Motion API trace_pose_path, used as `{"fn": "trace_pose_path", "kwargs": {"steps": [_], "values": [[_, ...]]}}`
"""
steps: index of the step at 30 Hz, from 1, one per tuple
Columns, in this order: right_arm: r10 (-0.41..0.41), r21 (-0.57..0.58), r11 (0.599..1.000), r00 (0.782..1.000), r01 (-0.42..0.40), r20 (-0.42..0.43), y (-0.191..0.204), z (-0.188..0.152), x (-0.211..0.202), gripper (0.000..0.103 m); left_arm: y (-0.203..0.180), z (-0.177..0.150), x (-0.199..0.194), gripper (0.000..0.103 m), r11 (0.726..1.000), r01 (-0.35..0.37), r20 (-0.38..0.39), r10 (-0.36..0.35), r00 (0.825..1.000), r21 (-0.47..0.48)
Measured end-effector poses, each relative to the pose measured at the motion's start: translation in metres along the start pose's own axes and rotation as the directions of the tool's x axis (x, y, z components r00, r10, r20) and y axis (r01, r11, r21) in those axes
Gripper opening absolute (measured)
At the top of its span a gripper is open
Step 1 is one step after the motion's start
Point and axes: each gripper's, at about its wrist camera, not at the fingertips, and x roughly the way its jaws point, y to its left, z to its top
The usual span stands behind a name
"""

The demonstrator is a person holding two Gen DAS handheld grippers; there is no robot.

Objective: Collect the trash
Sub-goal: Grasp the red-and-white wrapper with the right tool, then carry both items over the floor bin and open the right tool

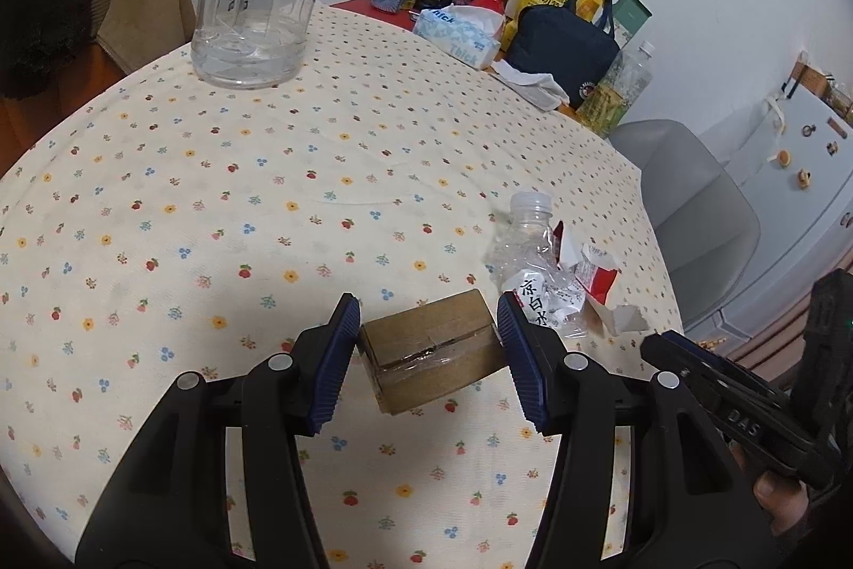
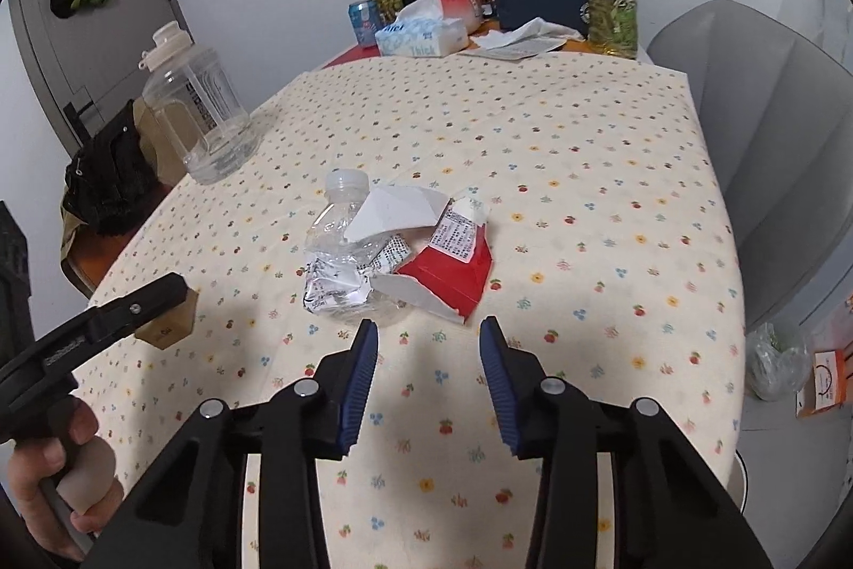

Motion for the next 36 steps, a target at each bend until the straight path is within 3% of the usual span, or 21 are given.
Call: {"fn": "trace_pose_path", "kwargs": {"steps": [7,8,9,10,16,27,36], "values": [[-0.023,-0.035,0.999,0.999,0.022,-0.040,0.001,0.014,0.025,0.040,0.004,0.004,-0.008,0.054,1.000,-0.002,0.010,0.002,1.000,-0.009],[-0.018,-0.040,0.999,0.999,0.017,-0.042,0.002,0.014,0.027,0.037,0.003,0.005,-0.009,0.054,1.000,-0.001,0.013,0.001,1.000,-0.008],[-0.007,-0.047,0.999,0.999,0.005,-0.043,0.003,0.014,0.027,0.012,0.003,0.005,-0.010,0.054,1.000,-0.001,0.015,0.001,1.000,-0.007],[0.022,-0.058,0.998,0.998,-0.025,-0.053,0.005,0.013,0.027,0.004,0.002,0.005,-0.010,0.054,1.000,-0.002,0.017,0.002,1.000,-0.004],[0.067,-0.074,0.995,0.998,-0.067,-0.010,0.010,0.002,0.001,0.002,-0.004,0.005,-0.009,0.054,1.000,0.016,0.008,-0.016,1.000,-0.001],[0.098,0.050,0.993,0.990,-0.104,0.100,-0.026,-0.023,-0.062,0.002,-0.040,0.002,-0.007,0.054,0.994,0.089,0.002,-0.090,0.996,0.059],[0.046,0.143,0.987,0.983,-0.072,0.179,-0.072,-0.040,-0.102,0.002,-0.088,-0.004,-0.003,0.054,0.981,0.136,-0.023,-0.134,0.991,0.136]]}}
